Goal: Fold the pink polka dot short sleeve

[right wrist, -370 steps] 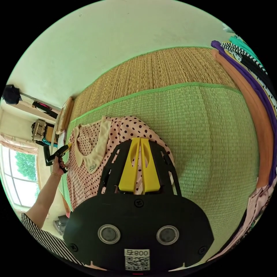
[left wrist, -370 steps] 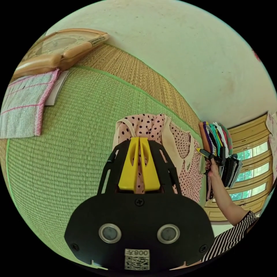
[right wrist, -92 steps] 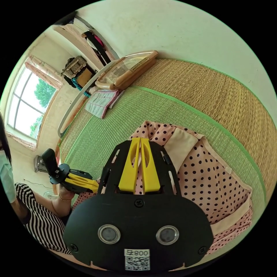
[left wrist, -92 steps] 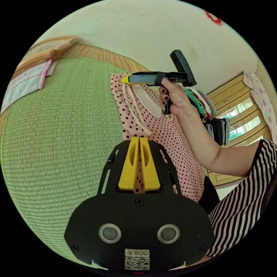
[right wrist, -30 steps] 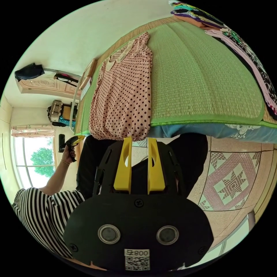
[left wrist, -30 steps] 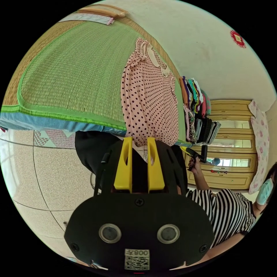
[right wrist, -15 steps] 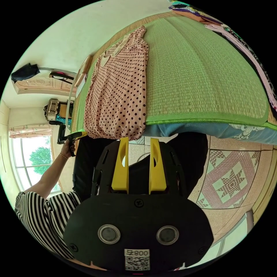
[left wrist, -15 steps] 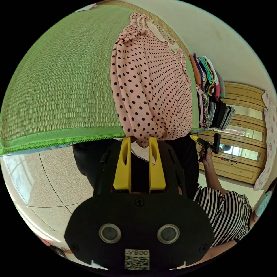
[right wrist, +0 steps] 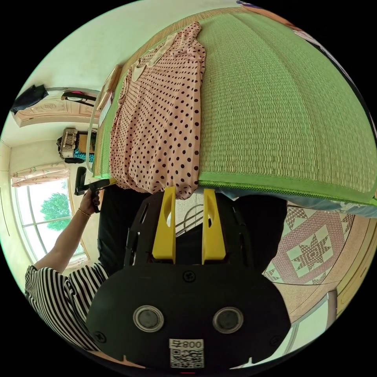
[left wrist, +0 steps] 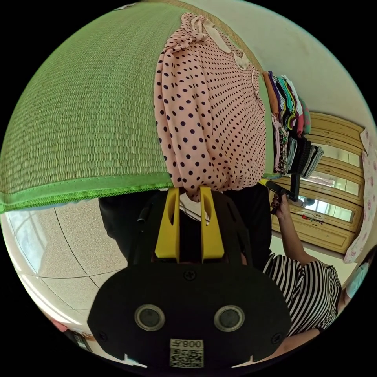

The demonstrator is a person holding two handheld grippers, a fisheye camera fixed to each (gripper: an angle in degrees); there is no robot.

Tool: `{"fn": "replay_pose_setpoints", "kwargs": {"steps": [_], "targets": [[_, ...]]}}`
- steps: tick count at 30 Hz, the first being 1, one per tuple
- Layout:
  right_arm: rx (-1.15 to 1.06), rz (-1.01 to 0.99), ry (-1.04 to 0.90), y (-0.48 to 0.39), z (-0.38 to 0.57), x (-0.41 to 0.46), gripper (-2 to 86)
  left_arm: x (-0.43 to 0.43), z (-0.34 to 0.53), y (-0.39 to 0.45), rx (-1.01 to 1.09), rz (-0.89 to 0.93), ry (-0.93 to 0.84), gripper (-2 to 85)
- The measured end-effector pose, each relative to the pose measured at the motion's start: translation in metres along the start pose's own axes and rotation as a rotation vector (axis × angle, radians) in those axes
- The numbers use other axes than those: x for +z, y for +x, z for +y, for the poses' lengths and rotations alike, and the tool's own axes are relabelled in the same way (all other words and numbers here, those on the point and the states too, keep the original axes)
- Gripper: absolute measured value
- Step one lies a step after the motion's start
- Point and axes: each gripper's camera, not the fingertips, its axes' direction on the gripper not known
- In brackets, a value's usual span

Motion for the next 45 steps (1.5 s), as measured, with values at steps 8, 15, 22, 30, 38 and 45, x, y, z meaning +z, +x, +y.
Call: {"fn": "replay_pose_setpoints", "kwargs": {"steps": [8,15,22,30,38,45], "targets": [[-0.003,-0.015,-0.024,0.016,0.000,-0.001,6.1,-0.005,0.019,-0.008,-0.022,-0.018,-0.015,5.5],[-0.051,-0.076,-0.017,0.023,0.007,-0.006,0.6,-0.022,0.054,-0.021,-0.014,0.044,0.019,1.8],[-0.095,-0.172,0.010,0.032,0.024,-0.022,0.2,-0.056,0.105,-0.038,0.008,0.167,0.115,1.2],[-0.168,-0.268,0.043,0.041,0.061,-0.056,0.1,-0.083,0.169,-0.062,0.025,0.285,0.179,0.9],[-0.199,-0.356,0.058,0.051,0.112,-0.079,0.1,-0.095,0.237,-0.086,0.032,0.399,0.213,0.9],[-0.224,-0.394,0.088,0.055,0.150,-0.100,0.0,-0.107,0.283,-0.091,0.067,0.460,0.213,0.9]]}}
